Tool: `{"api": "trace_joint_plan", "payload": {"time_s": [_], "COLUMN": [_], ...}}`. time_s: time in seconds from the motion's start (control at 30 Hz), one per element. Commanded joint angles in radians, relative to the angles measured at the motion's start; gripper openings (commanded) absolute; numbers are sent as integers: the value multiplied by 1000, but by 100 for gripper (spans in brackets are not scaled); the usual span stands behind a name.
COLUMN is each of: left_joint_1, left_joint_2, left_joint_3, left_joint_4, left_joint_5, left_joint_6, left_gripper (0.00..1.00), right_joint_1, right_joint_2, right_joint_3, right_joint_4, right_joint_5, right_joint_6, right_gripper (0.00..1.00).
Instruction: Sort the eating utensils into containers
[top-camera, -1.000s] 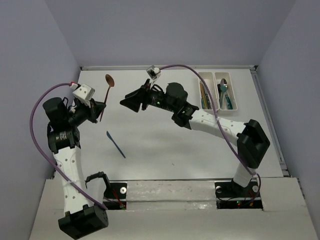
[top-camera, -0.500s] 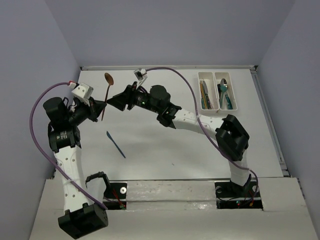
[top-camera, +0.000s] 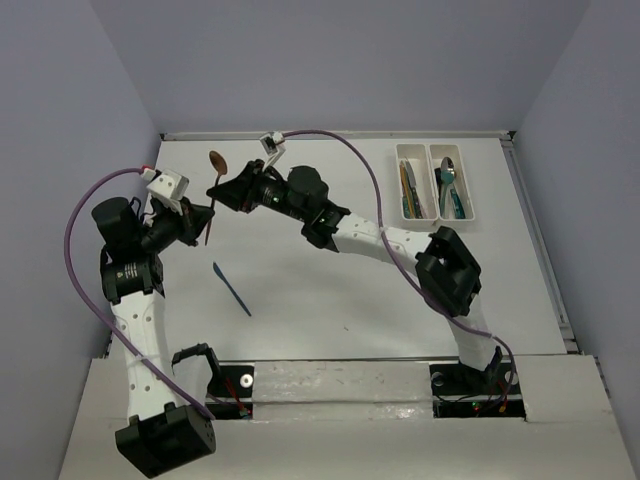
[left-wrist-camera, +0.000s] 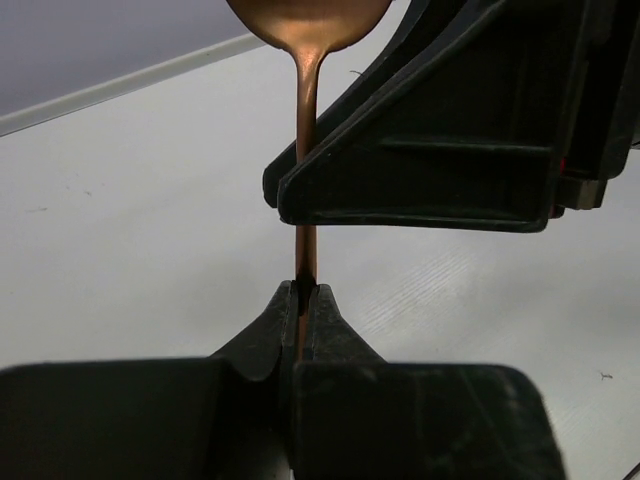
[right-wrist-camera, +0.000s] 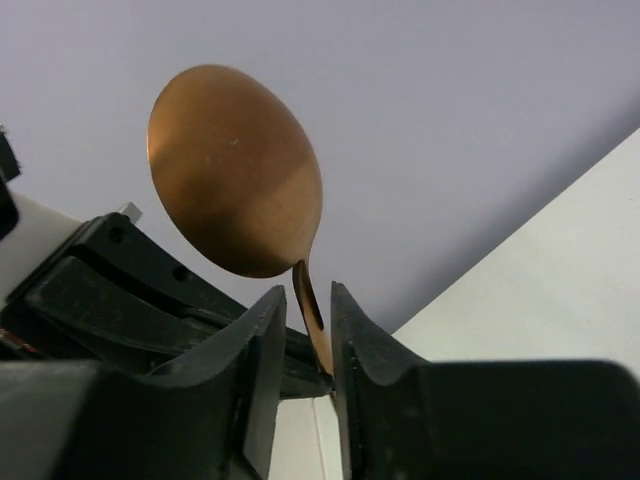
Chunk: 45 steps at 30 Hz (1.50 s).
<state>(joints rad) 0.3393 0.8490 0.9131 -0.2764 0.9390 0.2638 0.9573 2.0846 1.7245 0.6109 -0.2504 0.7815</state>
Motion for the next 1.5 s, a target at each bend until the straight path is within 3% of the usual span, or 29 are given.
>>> {"api": "trace_joint_plan", "payload": {"time_s": [0.0,0.07,0.1,0.13,0.23,0.27,0.3,0.37,0.4,0.47,0.5,0.53,0.57,0.63,0.7,0.73,0.87,1.03,1.17,1.27,1.47], "left_joint_1": [-8,-10,-8,-8,-8,-8,-10,-8,-8,-8,-10,-8,-8,-8,-8,-8,-8,-8,-10,-8,-8], "left_joint_2": [-11,-16,-16,-21,-25,-27,-28,-31,-34,-48,-53,-53,-48,-31,-5,4,38,30,12,13,18], "left_joint_3": [-3,-6,-8,-11,-16,-16,-13,-8,-10,-26,-34,-43,-63,-85,-109,-115,-132,-144,-178,-177,-175], "left_joint_4": [59,63,63,63,51,27,8,-45,-55,-60,-53,-46,-28,-6,17,22,32,52,88,86,83], "left_joint_5": [14,12,12,12,6,1,1,-9,-22,-63,-77,-94,-124,-149,-177,-186,-223,-250,-284,-286,-282], "left_joint_6": [-3,-3,-3,0,20,53,77,141,152,166,170,167,164,149,143,146,150,149,149,152,153], "left_gripper": [0,0,0,0,0,7,50,96,96,99,99,99,99,99,99,99,99,99,99,99,99], "right_joint_1": [11,11,11,11,11,-17,-35,-115,-115,-231,-312,-313,-392,-528,-635,-745,-955,-1002,-1002,-1011,-1039], "right_joint_2": [29,38,41,40,6,-10,-30,-102,-125,-178,-196,-214,-247,-267,-284,-281,-227,-91,-37,12,61], "right_joint_3": [81,92,87,83,40,21,-23,-61,-66,-62,-59,-54,-36,-17,-6,-2,50,234,313,329,287], "right_joint_4": [14,7,7,9,9,9,7,-38,-87,-288,-453,-454,-643,-870,-989,-1017,-1094,-1244,-1269,-1281,-1281], "right_joint_5": [2,2,6,13,19,-12,-35,-152,-209,-352,-378,-394,-395,-388,-406,-424,-431,-242,-135,-54,-63], "right_joint_6": [27,32,35,38,33,21,7,-46,-74,-167,-221,-279,-415,-534,-648,-687,-729,-918,-1019,-1054,-1047], "right_gripper": [22,15,3,0,0,0,0,0,0,0,0,0,0,0,0,0,0,0,0,0,0]}}
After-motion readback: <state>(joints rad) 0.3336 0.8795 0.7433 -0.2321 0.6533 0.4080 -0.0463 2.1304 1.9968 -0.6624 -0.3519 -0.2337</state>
